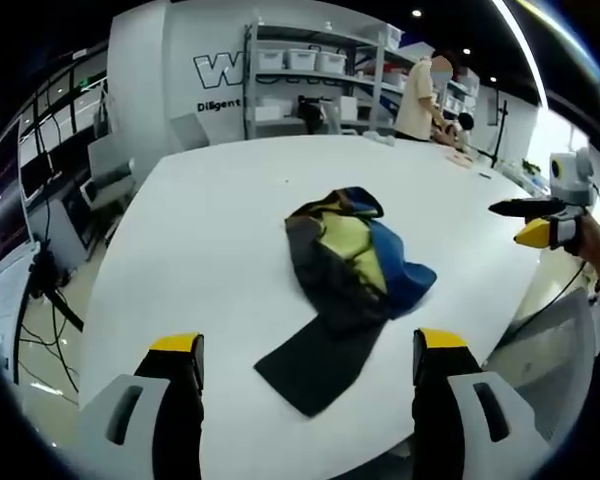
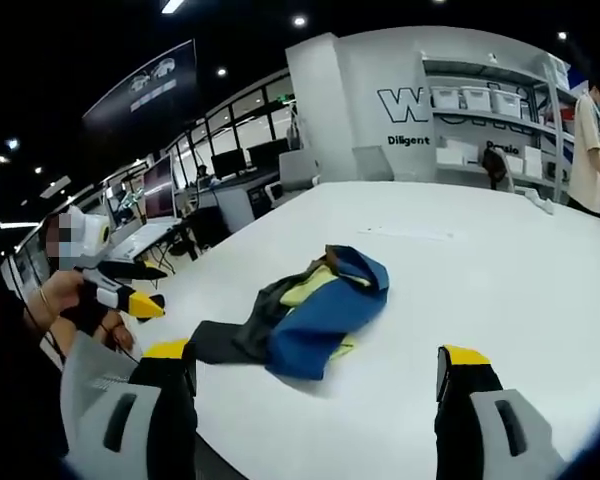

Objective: Fold the garment on the visible template until the final outline fits inside the template.

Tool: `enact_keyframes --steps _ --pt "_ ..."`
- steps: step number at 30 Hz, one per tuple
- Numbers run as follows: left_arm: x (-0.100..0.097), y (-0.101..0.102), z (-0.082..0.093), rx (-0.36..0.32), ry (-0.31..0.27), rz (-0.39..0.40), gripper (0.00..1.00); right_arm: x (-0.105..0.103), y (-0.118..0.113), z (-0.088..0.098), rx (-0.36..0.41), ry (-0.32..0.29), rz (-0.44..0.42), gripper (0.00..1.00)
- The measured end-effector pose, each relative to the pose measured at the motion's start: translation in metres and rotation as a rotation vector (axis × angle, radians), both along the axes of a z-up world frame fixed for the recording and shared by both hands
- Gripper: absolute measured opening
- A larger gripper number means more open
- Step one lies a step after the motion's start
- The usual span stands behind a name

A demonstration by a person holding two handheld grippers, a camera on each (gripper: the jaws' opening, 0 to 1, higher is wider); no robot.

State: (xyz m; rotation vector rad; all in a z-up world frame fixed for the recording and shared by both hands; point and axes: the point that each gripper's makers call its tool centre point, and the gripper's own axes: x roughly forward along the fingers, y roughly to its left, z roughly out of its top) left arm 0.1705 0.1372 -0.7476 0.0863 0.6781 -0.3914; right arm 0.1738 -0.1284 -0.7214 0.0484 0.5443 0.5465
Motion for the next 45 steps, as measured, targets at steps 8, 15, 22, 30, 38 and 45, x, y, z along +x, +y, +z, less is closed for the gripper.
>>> enact_keyframes --steps 8,15,22,30,38,45 --pt "0.006 -0.003 -0.006 -0.006 0.015 -0.008 0.86 0.008 0.019 -0.004 0.014 0.006 0.037 0.99" --pt "0.015 -0.007 -0.013 -0.023 0.026 -0.019 0.83 0.013 0.049 -0.01 0.041 0.008 0.094 0.99" --pt "0.025 -0.016 -0.025 -0.028 0.052 -0.054 0.82 0.025 0.064 -0.02 0.024 0.022 0.131 0.99" --pt "0.034 -0.025 -0.036 -0.036 0.074 -0.079 0.8 0.031 0.073 -0.038 0.018 0.053 0.148 0.99" --pt "0.039 -0.032 -0.051 -0.062 0.107 -0.078 0.74 0.031 0.085 -0.055 -0.026 0.082 0.201 0.88" --pt "0.04 -0.043 -0.065 -0.063 0.139 -0.095 0.71 0.03 0.093 -0.071 -0.095 0.097 0.243 0.75"
